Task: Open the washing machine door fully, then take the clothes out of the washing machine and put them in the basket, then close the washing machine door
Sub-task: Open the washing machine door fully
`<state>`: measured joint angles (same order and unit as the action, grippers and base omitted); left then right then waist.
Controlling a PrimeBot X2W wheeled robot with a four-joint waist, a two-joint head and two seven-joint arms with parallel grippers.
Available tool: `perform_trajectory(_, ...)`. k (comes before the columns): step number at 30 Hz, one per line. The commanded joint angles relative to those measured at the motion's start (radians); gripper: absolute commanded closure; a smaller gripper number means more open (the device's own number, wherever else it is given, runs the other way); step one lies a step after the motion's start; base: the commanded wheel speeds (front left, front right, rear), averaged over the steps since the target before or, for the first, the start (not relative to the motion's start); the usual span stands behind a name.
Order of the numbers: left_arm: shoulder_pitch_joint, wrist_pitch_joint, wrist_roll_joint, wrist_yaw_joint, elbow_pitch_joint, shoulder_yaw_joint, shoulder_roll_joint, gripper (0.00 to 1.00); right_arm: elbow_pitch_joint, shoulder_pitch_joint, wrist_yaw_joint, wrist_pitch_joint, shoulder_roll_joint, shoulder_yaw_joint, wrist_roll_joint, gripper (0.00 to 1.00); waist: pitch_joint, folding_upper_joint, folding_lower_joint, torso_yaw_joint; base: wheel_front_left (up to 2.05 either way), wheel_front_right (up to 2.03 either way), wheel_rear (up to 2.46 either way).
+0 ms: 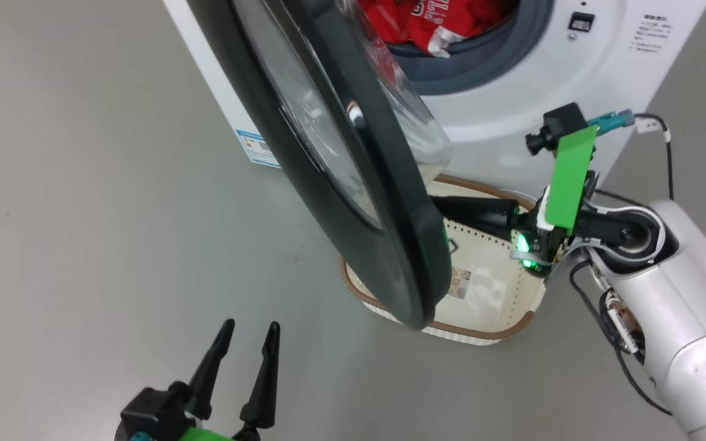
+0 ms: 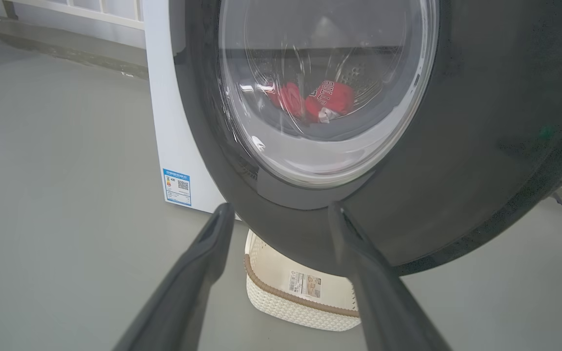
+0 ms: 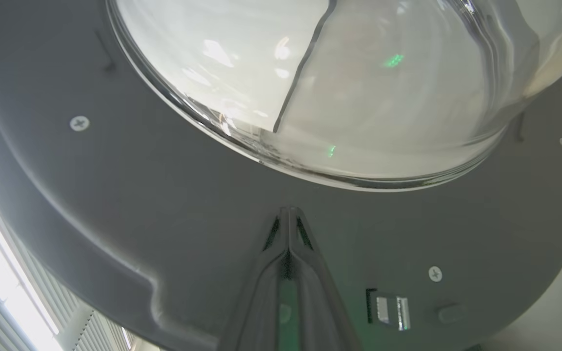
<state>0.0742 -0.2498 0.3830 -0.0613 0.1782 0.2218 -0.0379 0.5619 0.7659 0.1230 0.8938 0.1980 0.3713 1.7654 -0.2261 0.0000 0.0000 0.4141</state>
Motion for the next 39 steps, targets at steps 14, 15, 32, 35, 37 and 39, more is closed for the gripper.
perform_trajectory(14, -0.039, -0.012, 0.004, 0.018, -0.026, -0.055, -0.012, 0.00, -0.058, -0.080, 0.008, 0.027, -0.096, 0.043, -0.022, 1.00, 0.069, 0.0000, 0.0000, 0.115, 0.00, 0.00, 0.00)
perform_trajectory(15, -0.041, -0.012, 0.002, 0.018, -0.027, -0.058, -0.012, 0.00, -0.059, -0.080, 0.008, 0.029, -0.102, 0.047, -0.024, 1.00, 0.069, 0.0000, 0.0000, 0.116, 0.00, 0.00, 0.00)
perform_trajectory(32, -0.061, -0.012, 0.002, 0.034, -0.055, -0.092, -0.012, 0.00, -0.052, -0.076, 0.008, 0.024, -0.145, 0.083, -0.026, 1.00, 0.065, 0.0000, 0.0000, 0.126, 0.00, 0.00, 0.00)
perform_trajectory(35, -0.063, -0.012, 0.000, 0.032, -0.055, -0.092, -0.012, 0.00, -0.054, -0.081, 0.008, 0.013, -0.146, 0.082, -0.029, 1.00, 0.068, 0.0000, 0.0000, 0.124, 0.00, 0.00, 0.00)
perform_trajectory(37, -0.063, -0.012, -0.001, 0.030, -0.052, -0.090, -0.012, 0.00, -0.054, -0.086, 0.008, 0.000, -0.146, 0.077, -0.037, 0.97, 0.070, 0.0000, 0.0000, 0.123, 0.00, 0.00, 0.00)
perform_trajectory(39, -0.061, -0.012, -0.003, 0.028, -0.049, -0.089, -0.012, 0.00, -0.054, -0.094, 0.008, -0.017, -0.146, 0.068, -0.050, 0.42, 0.072, 0.0000, 0.0000, 0.122, 0.00, 0.00, 0.00)
